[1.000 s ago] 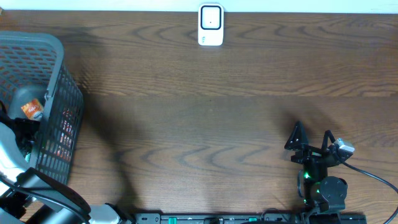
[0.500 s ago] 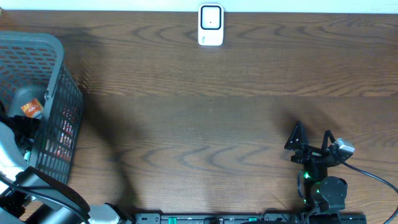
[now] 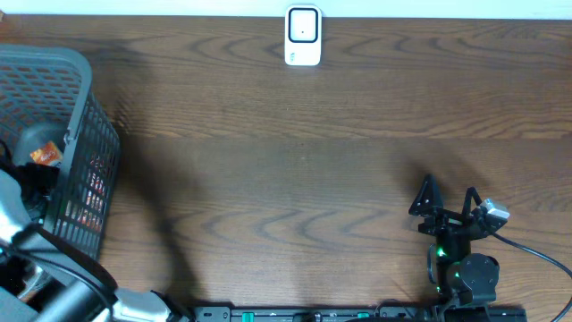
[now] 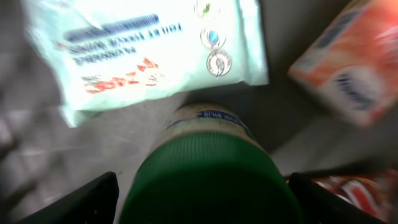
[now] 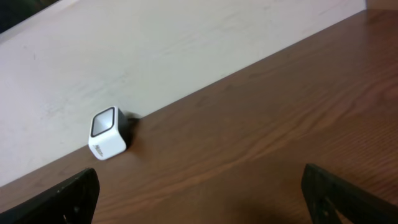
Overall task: Scan the item barcode
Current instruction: 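Grasp the green-lidded jar with the left gripper and lift it out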
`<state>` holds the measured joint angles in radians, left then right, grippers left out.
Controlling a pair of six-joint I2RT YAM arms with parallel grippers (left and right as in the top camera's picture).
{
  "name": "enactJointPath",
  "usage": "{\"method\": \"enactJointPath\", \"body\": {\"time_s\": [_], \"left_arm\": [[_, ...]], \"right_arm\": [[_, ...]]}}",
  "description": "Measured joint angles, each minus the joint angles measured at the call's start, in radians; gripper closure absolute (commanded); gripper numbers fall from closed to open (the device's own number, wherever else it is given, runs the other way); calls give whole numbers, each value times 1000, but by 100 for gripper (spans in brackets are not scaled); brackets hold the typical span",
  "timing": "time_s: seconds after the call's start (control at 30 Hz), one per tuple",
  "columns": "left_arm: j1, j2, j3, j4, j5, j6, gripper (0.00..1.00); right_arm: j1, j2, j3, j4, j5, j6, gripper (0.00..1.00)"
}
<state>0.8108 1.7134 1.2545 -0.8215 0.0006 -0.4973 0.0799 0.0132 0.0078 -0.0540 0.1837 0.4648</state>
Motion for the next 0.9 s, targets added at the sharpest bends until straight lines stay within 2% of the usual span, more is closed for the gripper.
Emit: {"method": "enactJointPath", "body": {"time_s": [0.13,0.2,0.27,0.4,0.67,0.9], "left_arm": [[0,87,0,-2,17,0,14],[0,123,0,-4,22,0,17],[0,136,2,-10,31,2,30],[0,135,2,-12,30,11,43],[0,64,5,-80,29,23,44],[0,-242,148,-135,98,23,43]], "right_arm": [[0,0,0,0,0,0,1],[0,0,0,0,0,0,1],[0,0,0,0,0,0,1],[0,0,0,0,0,0,1],[0,0,0,0,0,0,1],[0,0,0,0,0,0,1]]}}
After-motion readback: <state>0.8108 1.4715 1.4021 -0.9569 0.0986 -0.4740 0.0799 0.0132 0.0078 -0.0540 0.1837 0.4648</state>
